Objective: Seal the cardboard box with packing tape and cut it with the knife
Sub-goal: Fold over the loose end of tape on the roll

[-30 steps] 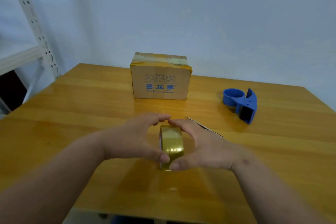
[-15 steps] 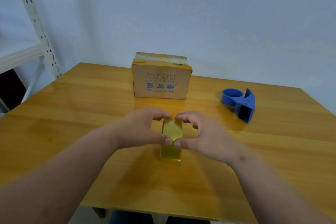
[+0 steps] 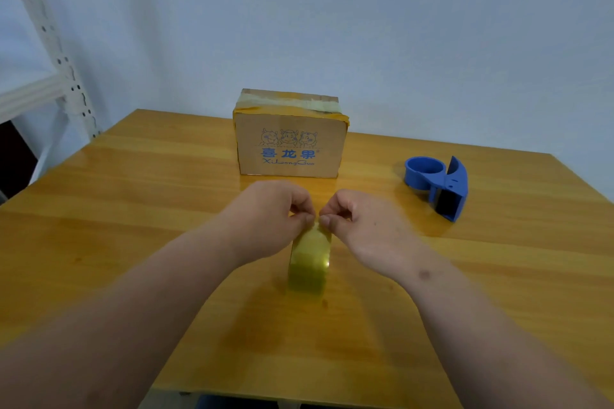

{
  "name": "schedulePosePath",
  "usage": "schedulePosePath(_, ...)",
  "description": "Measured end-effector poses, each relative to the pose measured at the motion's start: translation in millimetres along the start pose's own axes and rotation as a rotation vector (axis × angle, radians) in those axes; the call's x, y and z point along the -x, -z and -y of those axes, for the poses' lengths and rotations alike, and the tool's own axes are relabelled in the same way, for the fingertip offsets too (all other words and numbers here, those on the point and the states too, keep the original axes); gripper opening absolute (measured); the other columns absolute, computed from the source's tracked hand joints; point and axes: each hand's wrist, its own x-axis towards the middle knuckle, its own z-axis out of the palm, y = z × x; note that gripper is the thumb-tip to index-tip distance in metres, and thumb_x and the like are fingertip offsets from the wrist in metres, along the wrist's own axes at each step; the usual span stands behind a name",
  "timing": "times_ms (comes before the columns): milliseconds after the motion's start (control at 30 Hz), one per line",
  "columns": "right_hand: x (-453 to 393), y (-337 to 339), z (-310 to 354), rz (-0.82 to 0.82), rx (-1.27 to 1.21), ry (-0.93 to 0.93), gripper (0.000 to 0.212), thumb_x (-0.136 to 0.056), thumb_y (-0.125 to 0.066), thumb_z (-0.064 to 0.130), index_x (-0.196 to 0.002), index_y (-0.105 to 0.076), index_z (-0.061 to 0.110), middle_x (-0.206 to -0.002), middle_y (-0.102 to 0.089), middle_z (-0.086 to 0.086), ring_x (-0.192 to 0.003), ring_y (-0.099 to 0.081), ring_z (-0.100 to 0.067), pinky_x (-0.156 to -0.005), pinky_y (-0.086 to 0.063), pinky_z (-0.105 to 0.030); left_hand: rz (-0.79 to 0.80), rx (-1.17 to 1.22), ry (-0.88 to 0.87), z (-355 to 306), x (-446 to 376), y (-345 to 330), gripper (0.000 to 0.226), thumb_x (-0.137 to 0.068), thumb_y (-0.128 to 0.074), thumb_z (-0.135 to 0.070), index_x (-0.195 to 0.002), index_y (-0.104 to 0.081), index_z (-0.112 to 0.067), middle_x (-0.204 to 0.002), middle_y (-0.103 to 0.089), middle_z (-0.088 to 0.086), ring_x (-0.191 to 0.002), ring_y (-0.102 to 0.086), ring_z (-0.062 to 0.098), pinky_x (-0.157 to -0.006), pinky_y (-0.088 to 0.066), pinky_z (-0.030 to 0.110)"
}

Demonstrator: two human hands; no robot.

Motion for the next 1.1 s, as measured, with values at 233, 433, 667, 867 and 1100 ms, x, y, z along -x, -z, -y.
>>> schedulePosePath(233, 8.6, -7.6, -2.5, 0.091, -0.170, -0.044, 0.052, -0.083, -0.068, 0.043, -0.128, -0.048, 0.024, -0.123, -0.056, 0.012, -0.112, -0.054, -0.007, -0.083, -0.044, -0.025, -0.178, 0.025, -0.066, 11.3, 7.2, -14.6, 0.011, -0.090, -0.054, -0.020, -0.084, -0.063, -0.018, -0.082, -0.062, -0.006, -0.077, -0.052, 0.014, -0.061, -0.036, 0.019)
schedulePosePath(433, 8.1, -13.8, -1.8, 0.135, -0.265, -0.103, 0.071, -0.082, -0.071, 0.038, -0.143, -0.035, 0.029, -0.141, -0.045, 0.009, -0.111, -0.058, -0.013, -0.082, -0.048, -0.025, -0.300, 0.096, -0.121, 20.3, 13.8, -24.7, 0.009, -0.089, -0.056, -0.019, -0.082, -0.061, -0.018, -0.088, -0.063, -0.005, -0.081, -0.055, 0.014, -0.066, -0.043, 0.028)
schedulePosePath(667, 9.5, -30.3, 3.1, 0.068, -0.491, -0.201, 0.064, -0.092, -0.060, 0.034, -0.146, -0.028, 0.031, -0.073, -0.069, 0.001, -0.068, -0.068, -0.010, -0.070, -0.052, -0.027, -0.293, 0.091, -0.155, 22.8, 15.9, -28.8, 0.015, -0.094, -0.045, -0.029, -0.089, -0.056, -0.021, -0.075, -0.060, -0.007, -0.070, -0.051, 0.013, -0.055, -0.035, 0.017)
schedulePosePath(867, 3.5, -30.6, 7.5, -0.001, -0.429, -0.214, 0.055, -0.093, -0.057, 0.038, -0.141, -0.032, 0.033, -0.070, -0.051, -0.001, -0.065, -0.052, -0.013, -0.058, -0.039, -0.026, -0.377, 0.155, -0.171, 25.6, 16.5, -25.2, 0.012, -0.093, -0.046, -0.028, -0.087, -0.055, -0.022, -0.092, -0.058, -0.005, -0.081, -0.054, 0.011, -0.064, -0.047, 0.030)
schedulePosePath(1100, -2.3, -41.2, 8.8, -0.142, -0.417, -0.225, 0.043, -0.093, -0.056, 0.040, -0.131, -0.038, 0.028, -0.064, -0.047, 0.006, -0.058, -0.047, -0.009, -0.054, -0.033, -0.024, -0.365, 0.459, -0.097, 15.4, 10.7, -17.5, 0.021, -0.091, -0.053, -0.007, -0.077, -0.053, -0.022, -0.109, -0.046, 0.001, -0.114, -0.042, 0.004, -0.079, -0.039, 0.005)
